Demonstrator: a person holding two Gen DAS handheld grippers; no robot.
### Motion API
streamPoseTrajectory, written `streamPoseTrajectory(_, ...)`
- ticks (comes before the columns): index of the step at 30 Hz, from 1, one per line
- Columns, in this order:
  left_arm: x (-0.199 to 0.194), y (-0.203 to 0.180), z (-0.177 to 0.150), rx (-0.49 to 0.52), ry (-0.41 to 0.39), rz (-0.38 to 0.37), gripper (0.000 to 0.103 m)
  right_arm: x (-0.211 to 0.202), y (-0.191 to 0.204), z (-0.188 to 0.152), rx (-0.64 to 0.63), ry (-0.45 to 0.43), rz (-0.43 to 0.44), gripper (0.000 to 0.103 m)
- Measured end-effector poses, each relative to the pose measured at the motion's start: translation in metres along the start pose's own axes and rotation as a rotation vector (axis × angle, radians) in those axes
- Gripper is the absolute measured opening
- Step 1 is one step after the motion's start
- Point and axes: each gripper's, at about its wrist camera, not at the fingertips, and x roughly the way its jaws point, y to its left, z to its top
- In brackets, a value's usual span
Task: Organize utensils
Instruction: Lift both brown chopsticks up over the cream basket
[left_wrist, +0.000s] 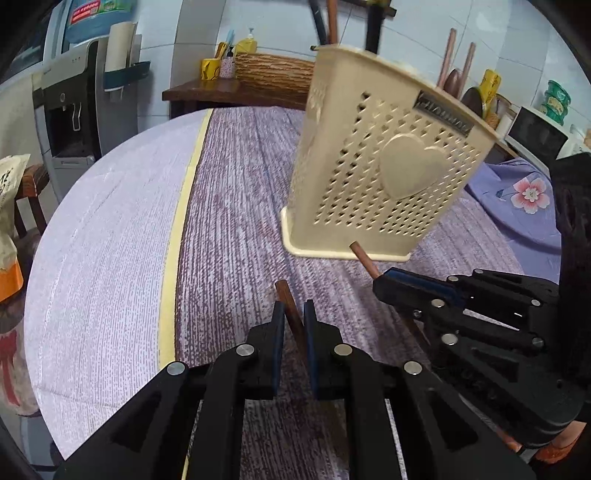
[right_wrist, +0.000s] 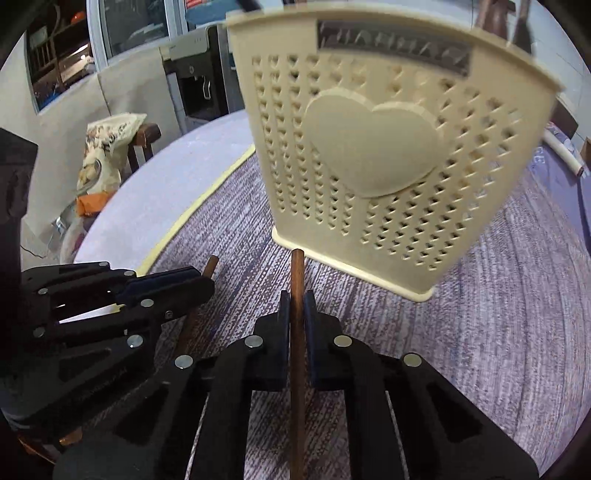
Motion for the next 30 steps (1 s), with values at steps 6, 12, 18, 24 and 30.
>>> streamPoseTrajectory(6, -0.035, -0.023, 0.011, 0.049, -0.075, -0.066, 0.010, -0.060, -0.012, 0.008, 0.054, -0.134, 0.054, 0.008)
streamPoseTrajectory(12, -0.081, -0.044, 0.022, 0.110, -0.161, -0.136, 0.008, -0.125, -0.020, 0.009, 0.061, -0.265, 0.074, 0.008)
streamPoseTrajectory(18, -0.116, -0.054, 0.028, 0.150, -0.203, -0.226, 0.007, -0.180, -0.030, 0.000, 0.047, -0.337, 0.102, 0.008)
streamPoseTrajectory(24, -0.126, -0.054, 0.032, 0.146, -0.215, -0.250, 0.007, -0.201, -0.027, -0.002, 0.030, -0.366, 0.092, 0.008)
streamPoseTrajectory(30, -0.142, -0.055, 0.036, 0.159, -0.246, -0.266, 0.007, -0.208, -0.016, 0.001, 0.013, -0.390, 0.094, 0.008)
